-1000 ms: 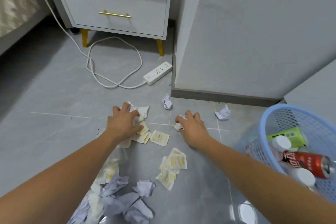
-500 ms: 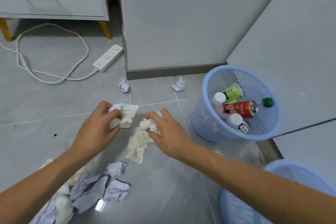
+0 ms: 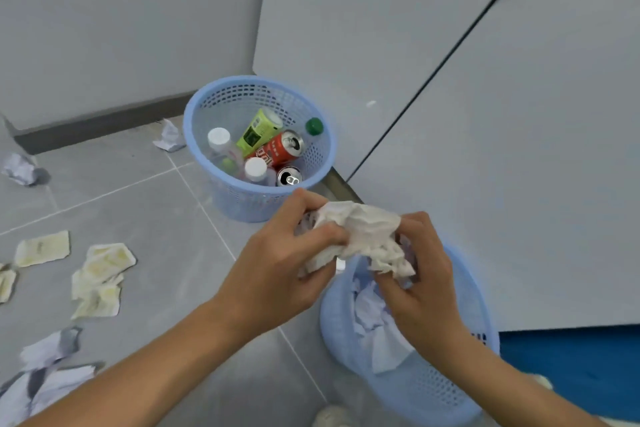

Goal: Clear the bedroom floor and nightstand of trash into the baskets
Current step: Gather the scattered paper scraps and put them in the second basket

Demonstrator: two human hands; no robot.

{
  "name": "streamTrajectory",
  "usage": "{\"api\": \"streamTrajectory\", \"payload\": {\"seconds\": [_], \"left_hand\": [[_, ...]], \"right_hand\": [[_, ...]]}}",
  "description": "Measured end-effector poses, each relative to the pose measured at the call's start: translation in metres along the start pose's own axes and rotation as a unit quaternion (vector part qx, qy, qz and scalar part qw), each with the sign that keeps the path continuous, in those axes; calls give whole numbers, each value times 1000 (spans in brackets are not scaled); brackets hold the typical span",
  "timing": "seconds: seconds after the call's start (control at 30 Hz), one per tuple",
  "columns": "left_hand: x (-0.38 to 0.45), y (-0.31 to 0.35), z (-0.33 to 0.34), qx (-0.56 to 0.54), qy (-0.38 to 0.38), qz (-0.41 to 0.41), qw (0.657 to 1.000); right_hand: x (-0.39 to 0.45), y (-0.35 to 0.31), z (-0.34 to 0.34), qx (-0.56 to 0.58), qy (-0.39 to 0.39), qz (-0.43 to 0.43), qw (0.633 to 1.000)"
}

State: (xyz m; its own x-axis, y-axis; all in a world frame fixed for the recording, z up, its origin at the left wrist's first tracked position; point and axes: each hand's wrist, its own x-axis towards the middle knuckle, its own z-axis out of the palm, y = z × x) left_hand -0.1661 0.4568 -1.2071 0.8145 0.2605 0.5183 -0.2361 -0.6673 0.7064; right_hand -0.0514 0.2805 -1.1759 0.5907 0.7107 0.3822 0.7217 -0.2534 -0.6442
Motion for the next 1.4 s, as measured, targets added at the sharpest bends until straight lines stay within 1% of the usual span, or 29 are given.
{"api": "streamTrajectory", "payload": {"seconds": [0.03,0.07,0.1,0.2,0.27,0.33,0.4,0.47,0.53,0.63,0.73,0.83,0.87,0.9,0.93,1.0,1.07,1.1,1.17,1.23,1.3,1.4], "left_hand": [[6,5,6,-4,-6,6,1000],[11,9,11,-8,-16,12,1000],[15,13,16,-12,-31,19,999],[24,28,41,2,-99,63,993],[27,32,69,39,-161,86,982],[26,31,95,82,-238,66,966],[23,24,108,132,-313,34,940],[20,19,106,200,-364,36,909],[18,17,99,243,-390,37,887],[13,17,85,273,-406,25,872],[9,8,65,283,-392,-3,875],[5,-3,38,285,-379,-27,880],[4,-3,30,279,-370,-30,886],[3,-2,23,263,-349,-30,899],[2,0,16,242,-314,-26,918],[0,2,-3,197,-217,-5,956],[-6,-3,-37,160,-111,3,981],[-10,-9,-58,153,-57,0,986],[-28,-32,-102,176,31,-27,984],[-52,-64,-145,220,84,-100,967],[-78,-96,-181,263,91,-203,939],[-118,-137,-213,300,59,-344,888]], "right_hand": [[-5,6,-8,-7,26,22,999],[-10,12,-15,-24,33,42,998],[-16,18,-23,-41,19,66,997],[-34,38,-42,-64,-55,163,983],[-40,56,-47,-121,-118,220,961],[-43,73,-46,-158,-192,264,932],[-47,85,-47,-185,-265,266,908],[-51,90,-50,-216,-317,250,889],[-53,91,-53,-235,-329,234,884],[-49,86,-45,-248,-319,197,893],[-31,75,-26,-238,-308,163,907],[-9,67,-9,-195,-323,150,914],[-4,62,-5,-180,-331,143,915],[0,55,-2,-168,-332,129,919],[5,46,1,-160,-320,108,928],[18,15,11,-138,-264,55,953],[35,-28,30,-94,-205,-6,974],[46,-48,44,-72,-186,-34,979],[71,-83,82,-39,-187,-75,979],[98,-103,132,-25,-218,-111,969],[125,-112,192,-21,-268,-105,957],[162,-112,282,-57,-364,-21,929]]}}
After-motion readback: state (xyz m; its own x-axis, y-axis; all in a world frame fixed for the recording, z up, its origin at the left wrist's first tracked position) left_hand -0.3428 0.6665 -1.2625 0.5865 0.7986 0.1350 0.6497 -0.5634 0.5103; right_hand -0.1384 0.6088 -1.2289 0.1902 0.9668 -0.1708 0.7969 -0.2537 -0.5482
